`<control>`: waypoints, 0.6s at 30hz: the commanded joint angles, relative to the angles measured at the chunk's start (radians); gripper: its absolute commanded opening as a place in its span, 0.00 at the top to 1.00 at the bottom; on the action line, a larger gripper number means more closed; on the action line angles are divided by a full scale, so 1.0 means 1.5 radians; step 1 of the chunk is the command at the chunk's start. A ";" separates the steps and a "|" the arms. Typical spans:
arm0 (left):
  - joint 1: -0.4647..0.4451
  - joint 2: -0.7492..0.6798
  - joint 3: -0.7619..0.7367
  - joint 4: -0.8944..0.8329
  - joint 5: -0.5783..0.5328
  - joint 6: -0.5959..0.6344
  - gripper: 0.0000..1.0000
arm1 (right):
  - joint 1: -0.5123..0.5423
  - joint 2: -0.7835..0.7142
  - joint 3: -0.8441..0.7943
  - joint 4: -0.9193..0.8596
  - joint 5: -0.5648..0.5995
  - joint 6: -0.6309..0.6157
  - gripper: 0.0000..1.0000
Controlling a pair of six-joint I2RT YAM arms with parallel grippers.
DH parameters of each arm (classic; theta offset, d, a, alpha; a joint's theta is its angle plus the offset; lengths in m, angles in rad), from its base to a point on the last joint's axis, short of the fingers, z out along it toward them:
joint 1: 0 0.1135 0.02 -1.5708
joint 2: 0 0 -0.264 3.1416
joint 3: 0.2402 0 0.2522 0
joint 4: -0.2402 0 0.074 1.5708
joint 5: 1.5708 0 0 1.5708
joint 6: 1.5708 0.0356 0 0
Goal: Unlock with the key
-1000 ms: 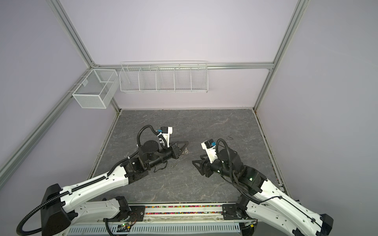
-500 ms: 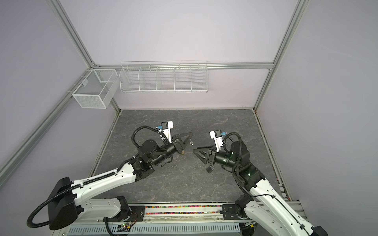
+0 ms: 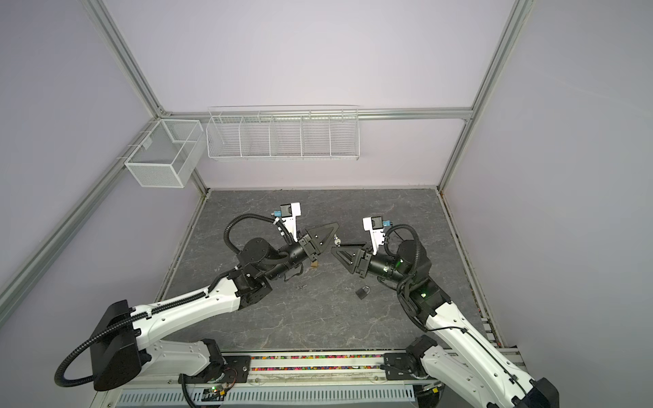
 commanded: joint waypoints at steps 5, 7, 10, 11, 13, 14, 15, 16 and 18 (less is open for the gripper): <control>0.000 -0.032 -0.004 0.004 -0.001 0.006 1.00 | -0.003 -0.011 -0.003 0.098 0.012 0.016 0.56; 0.000 -0.036 -0.006 -0.005 -0.009 0.012 1.00 | -0.003 -0.005 -0.004 0.104 0.005 0.020 0.57; 0.000 -0.031 -0.005 0.003 -0.001 0.009 1.00 | -0.003 0.003 -0.003 0.119 -0.004 0.024 0.60; 0.000 -0.027 -0.004 0.008 0.003 0.007 1.00 | -0.003 0.005 -0.003 0.128 -0.008 0.026 0.61; 0.000 -0.023 0.000 0.012 0.012 0.004 1.00 | -0.003 0.008 -0.006 0.155 -0.018 0.031 0.61; 0.000 -0.020 0.002 0.012 0.016 0.002 1.00 | -0.003 0.010 -0.007 0.171 -0.025 0.034 0.62; 0.000 -0.019 0.004 0.014 0.020 0.000 1.00 | -0.003 0.012 -0.006 0.181 -0.031 0.038 0.62; 0.000 -0.017 0.004 0.016 0.022 0.000 1.00 | -0.003 0.014 -0.006 0.184 -0.035 0.039 0.65; 0.000 -0.014 0.006 0.016 0.022 0.001 1.00 | -0.002 0.021 -0.004 0.192 -0.041 0.045 0.71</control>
